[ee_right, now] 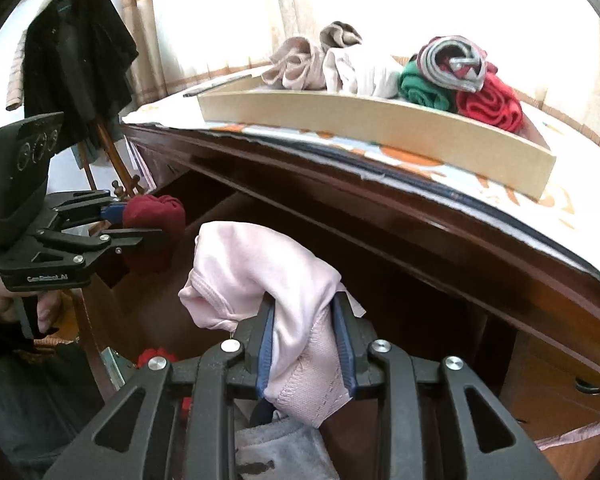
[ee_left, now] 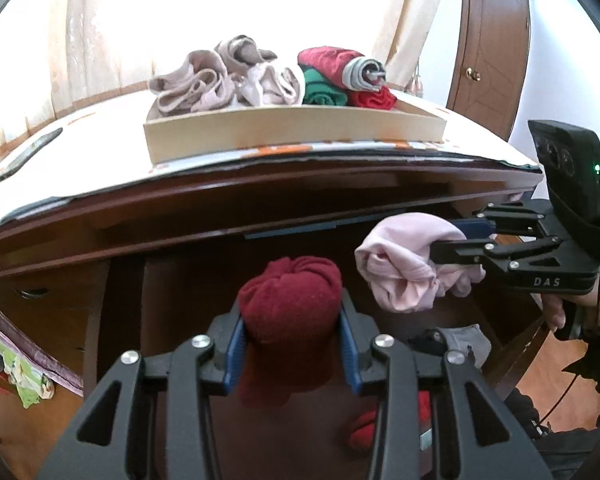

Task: Take underwear out of drawer
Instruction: 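Lift the pink underwear with the right tool while the left tool lifts the red sock, then carry both held items up over the table toward the tray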

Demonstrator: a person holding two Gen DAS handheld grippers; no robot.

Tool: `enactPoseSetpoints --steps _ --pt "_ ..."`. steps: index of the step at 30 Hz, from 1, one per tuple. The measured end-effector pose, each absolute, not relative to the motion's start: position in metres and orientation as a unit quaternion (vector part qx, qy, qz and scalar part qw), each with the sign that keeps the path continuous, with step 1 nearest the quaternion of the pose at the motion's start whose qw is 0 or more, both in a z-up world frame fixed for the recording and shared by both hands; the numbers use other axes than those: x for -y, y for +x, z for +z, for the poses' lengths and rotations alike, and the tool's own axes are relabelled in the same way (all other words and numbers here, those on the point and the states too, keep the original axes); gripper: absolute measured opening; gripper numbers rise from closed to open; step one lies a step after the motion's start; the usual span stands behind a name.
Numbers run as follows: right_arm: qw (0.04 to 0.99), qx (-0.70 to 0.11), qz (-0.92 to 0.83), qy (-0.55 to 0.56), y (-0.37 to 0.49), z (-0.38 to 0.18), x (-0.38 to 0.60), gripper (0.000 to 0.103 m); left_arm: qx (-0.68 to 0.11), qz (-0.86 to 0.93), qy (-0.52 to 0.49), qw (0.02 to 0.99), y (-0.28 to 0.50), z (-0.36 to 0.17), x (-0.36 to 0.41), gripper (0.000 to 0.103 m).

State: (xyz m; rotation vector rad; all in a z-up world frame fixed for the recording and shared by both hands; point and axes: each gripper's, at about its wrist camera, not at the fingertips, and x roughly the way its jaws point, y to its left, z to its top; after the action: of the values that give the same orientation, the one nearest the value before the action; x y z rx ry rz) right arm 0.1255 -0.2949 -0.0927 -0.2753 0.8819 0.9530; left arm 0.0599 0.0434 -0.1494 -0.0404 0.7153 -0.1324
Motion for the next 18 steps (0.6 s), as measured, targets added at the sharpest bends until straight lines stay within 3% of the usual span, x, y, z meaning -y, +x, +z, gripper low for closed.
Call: enactPoseSetpoints --steps 18 --pt "0.808 -0.366 0.448 -0.113 0.111 -0.079 0.294 0.030 -0.313 -0.050 0.003 0.948 0.052 -0.136 -0.039 0.039"
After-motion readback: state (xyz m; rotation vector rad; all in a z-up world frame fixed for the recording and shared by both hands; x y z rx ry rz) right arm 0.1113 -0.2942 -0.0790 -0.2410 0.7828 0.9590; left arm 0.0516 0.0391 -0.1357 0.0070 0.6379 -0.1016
